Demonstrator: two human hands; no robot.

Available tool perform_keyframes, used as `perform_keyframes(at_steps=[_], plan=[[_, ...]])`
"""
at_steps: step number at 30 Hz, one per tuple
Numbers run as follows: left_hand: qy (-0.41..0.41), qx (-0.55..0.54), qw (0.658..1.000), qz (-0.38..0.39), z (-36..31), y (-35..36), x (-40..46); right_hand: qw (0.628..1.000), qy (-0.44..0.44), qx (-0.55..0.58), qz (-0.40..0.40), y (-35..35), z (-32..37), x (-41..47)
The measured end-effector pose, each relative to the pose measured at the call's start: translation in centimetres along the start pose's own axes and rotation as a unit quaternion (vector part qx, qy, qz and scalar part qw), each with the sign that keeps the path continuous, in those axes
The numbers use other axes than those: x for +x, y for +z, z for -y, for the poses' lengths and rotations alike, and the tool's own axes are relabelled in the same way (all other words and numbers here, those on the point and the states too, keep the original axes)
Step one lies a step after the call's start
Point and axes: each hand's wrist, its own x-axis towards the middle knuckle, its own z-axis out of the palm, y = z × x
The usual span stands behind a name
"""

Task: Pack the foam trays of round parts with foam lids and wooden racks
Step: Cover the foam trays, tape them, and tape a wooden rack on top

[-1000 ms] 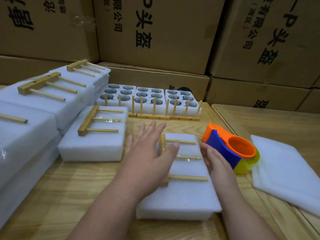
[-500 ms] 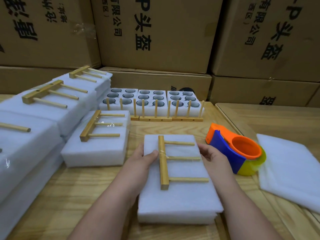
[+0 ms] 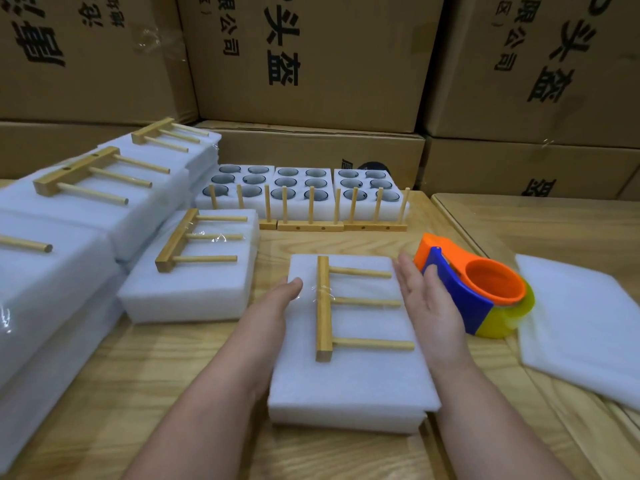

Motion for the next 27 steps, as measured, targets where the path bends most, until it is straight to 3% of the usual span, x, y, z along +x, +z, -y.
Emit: perform_keyframes(at_steps=[3, 5, 7, 12, 17, 23, 27], plan=[[0.039, 0.087, 0.995, -0.015, -0.4, -0.3, -0.6, 0.979, 0.060, 0.190, 0.030, 0.5, -0.5, 0.3], [0.053, 0.199, 0.977, -0.054, -0.5, -0.6, -1.2, 0.975, 0.087, 0.204, 0.005, 0.4, -1.2, 0.6], [0.025, 0.225, 0.972, -0.067, -0.4, -1.5, -1.8, 0.971, 0.118, 0.204, -0.044, 0.3, -1.7, 1.0], [-0.004, 0.209, 0.978, 0.023, -1.4, -2.0, -3.6, 0.955, 0.162, 0.242, -0.053, 0.3, -1.1, 0.9], [0.002, 0.173, 0.977, 0.121, -2.5, -1.4, -5.0, 0.906, 0.195, 0.367, -0.076, -0.5, -0.3, 0.9], [0.082, 0.048, 0.995, -0.041, -3.8, -1.5, -5.3, 0.926, 0.184, 0.318, -0.086, 1.0, 0.0, 0.5], [0.149, -0.032, 0.984, -0.090, -7.1, -4.0, -5.6, 0.943, 0.151, 0.280, -0.096, 1.6, -0.5, 1.0]])
